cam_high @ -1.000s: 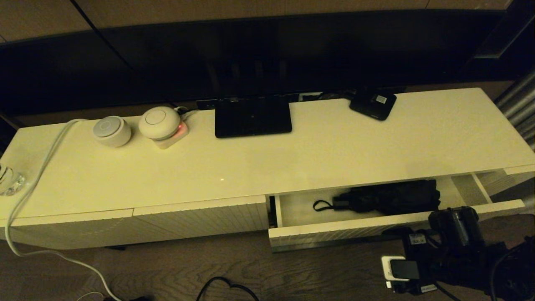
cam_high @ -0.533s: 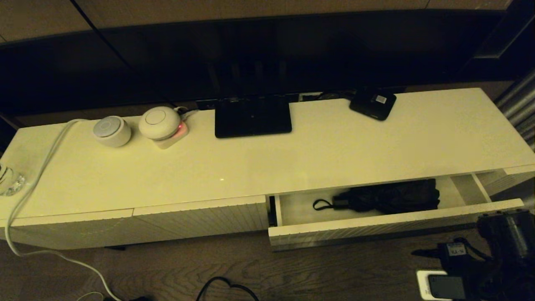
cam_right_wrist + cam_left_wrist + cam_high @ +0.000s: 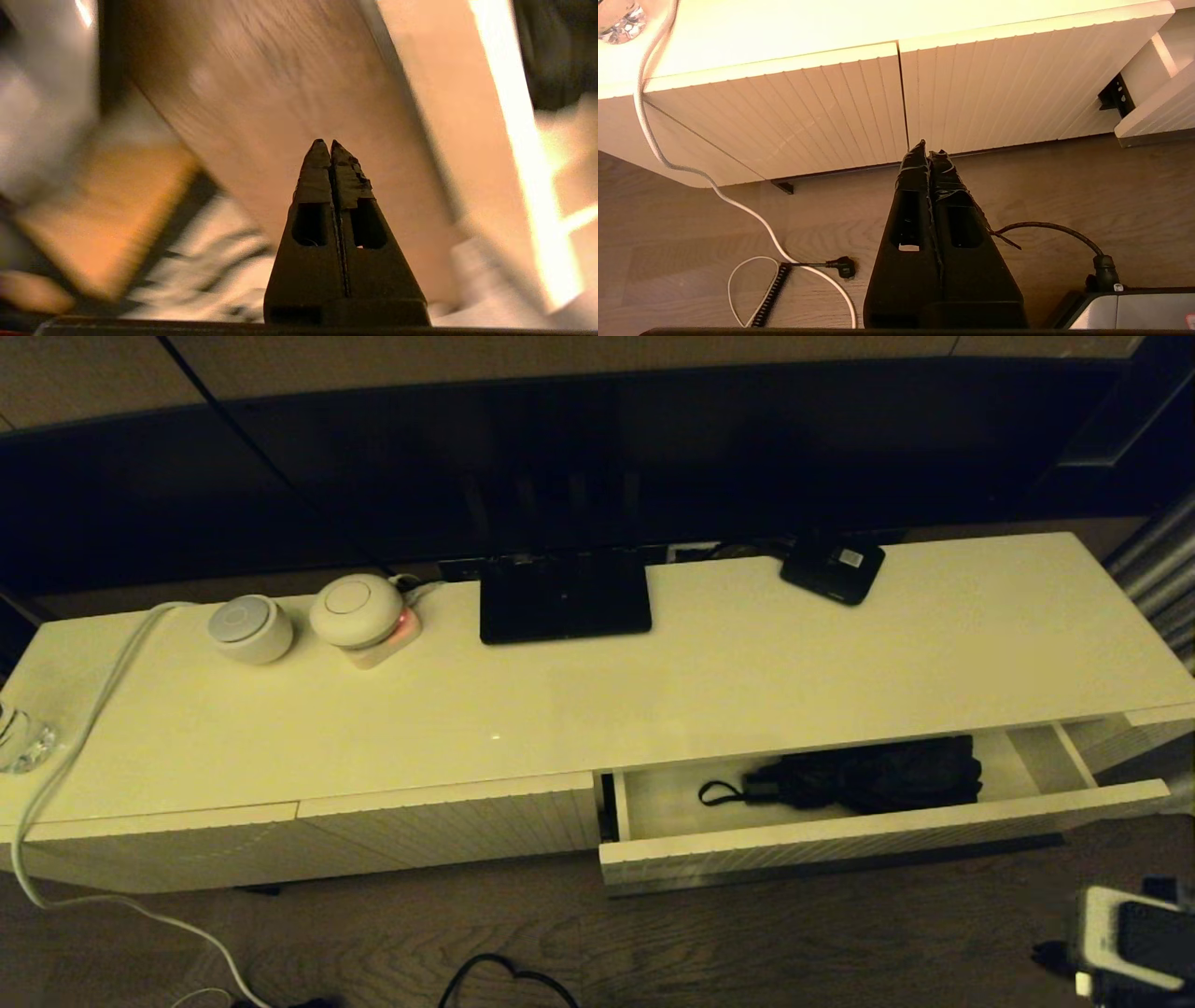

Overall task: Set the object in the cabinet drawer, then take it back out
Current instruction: Open the drawer

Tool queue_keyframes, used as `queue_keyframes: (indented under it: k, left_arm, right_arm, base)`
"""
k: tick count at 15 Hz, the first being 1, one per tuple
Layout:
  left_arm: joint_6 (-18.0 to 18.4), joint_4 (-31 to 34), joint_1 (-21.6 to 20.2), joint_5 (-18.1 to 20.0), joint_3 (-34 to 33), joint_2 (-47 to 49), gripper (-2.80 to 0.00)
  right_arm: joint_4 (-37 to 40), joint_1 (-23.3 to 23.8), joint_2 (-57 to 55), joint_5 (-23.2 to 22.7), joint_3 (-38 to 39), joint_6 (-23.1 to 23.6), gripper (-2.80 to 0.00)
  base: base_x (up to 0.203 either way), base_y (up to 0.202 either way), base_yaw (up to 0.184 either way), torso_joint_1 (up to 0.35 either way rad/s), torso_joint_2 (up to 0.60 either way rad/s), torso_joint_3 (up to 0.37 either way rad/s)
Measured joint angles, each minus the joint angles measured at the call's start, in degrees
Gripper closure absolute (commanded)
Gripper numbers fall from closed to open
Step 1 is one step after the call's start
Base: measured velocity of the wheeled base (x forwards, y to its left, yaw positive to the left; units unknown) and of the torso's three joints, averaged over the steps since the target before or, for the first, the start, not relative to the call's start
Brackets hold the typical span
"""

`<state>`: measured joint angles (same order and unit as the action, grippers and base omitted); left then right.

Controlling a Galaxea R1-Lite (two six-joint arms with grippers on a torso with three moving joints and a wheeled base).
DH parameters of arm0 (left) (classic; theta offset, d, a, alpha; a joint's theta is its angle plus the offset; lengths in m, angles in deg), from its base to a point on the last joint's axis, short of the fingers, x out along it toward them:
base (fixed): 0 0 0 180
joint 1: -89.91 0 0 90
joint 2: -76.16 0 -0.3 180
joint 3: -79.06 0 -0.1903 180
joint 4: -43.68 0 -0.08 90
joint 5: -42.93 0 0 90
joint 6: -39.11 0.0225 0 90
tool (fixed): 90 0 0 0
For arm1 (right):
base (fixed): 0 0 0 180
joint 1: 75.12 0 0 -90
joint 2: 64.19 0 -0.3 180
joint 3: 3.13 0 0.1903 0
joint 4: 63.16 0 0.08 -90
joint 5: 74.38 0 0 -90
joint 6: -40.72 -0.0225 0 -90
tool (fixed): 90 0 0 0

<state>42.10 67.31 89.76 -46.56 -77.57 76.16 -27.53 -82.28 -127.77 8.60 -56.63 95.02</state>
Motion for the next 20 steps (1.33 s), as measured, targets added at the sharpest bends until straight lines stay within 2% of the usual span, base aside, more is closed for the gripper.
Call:
queue_keyframes:
  k: [4, 6, 9, 12, 13, 15, 20]
  left_arm:
    - [0.0, 0.0, 0.0, 0.0, 0.0, 0.0, 0.0]
    - [0.0, 0.0, 0.0, 0.0, 0.0, 0.0, 0.0]
    - [0.0, 0.0, 0.0, 0.0, 0.0, 0.0, 0.0]
    - [0.0, 0.0, 0.0, 0.0, 0.0, 0.0, 0.0]
    - [0.0, 0.0, 0.0, 0.0, 0.0, 0.0, 0.0]
    - [0.0, 0.0, 0.0, 0.0, 0.0, 0.0, 0.0]
    - [0.0, 0.0, 0.0, 0.0, 0.0, 0.0, 0.0]
  right_arm:
    - [5.2, 0.2, 2.9, 0.7, -7.4, -21.9, 0.0]
    - [7.1, 0.2, 2.1, 3.3, -10.3, -33.8, 0.0]
    - [7.6, -1.1, -0.9, 4.2, -14.0, -49.9, 0.0]
    - [7.0, -2.4, -6.2, 4.5, -16.8, -62.6, 0.0]
    - [6.2, -2.8, -7.9, 4.5, -17.3, -65.1, 0.0]
    - [3.5, -4.0, -11.9, 4.6, -18.5, -67.0, 0.0]
    - [-6.4, -6.1, -19.9, 6.4, -18.9, -67.0, 0.0]
  base:
    - [0.0, 0.0, 0.0, 0.0, 0.0, 0.0]
    - [0.0, 0.0, 0.0, 0.0, 0.0, 0.0]
    - [0.0, 0.0, 0.0, 0.0, 0.0, 0.0]
    - [0.0, 0.0, 0.0, 0.0, 0.0, 0.0]
    - [0.0, 0.0, 0.0, 0.0, 0.0, 0.0]
    - [0.0, 0.0, 0.0, 0.0, 0.0, 0.0]
    - [0.0, 0.0, 0.0, 0.0, 0.0, 0.0]
